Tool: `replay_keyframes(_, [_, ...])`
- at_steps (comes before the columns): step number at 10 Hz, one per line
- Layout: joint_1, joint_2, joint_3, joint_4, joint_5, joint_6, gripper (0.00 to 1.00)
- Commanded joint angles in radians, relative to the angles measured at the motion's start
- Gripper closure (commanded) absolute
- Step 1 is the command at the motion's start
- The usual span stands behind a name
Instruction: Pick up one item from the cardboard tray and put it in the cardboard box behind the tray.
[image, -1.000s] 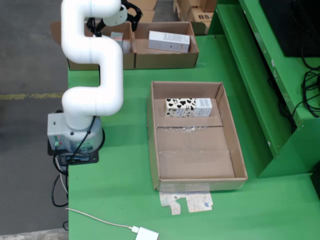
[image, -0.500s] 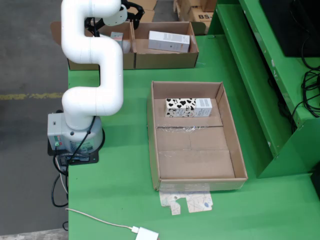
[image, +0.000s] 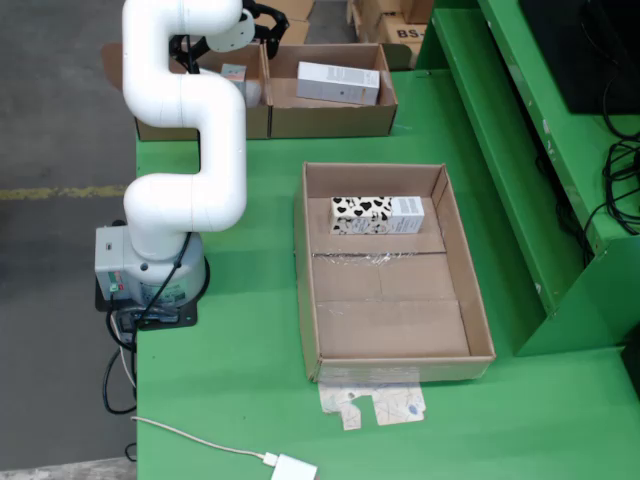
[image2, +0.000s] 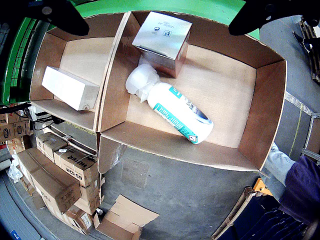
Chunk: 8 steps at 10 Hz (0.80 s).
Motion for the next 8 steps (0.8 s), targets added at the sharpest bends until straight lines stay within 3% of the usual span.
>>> replay_keyframes(1, [-0.007, 0.028, 0.026, 0.012, -0.005, -0.007, 0.00])
replay_keyframes(5, [-0.007, 0.028, 0.026, 0.012, -0.005, -0.007, 0.00])
replay_keyframes(8, [-0.064, 0.122, 0.026, -0.207, 0.022, -0.026, 0.00])
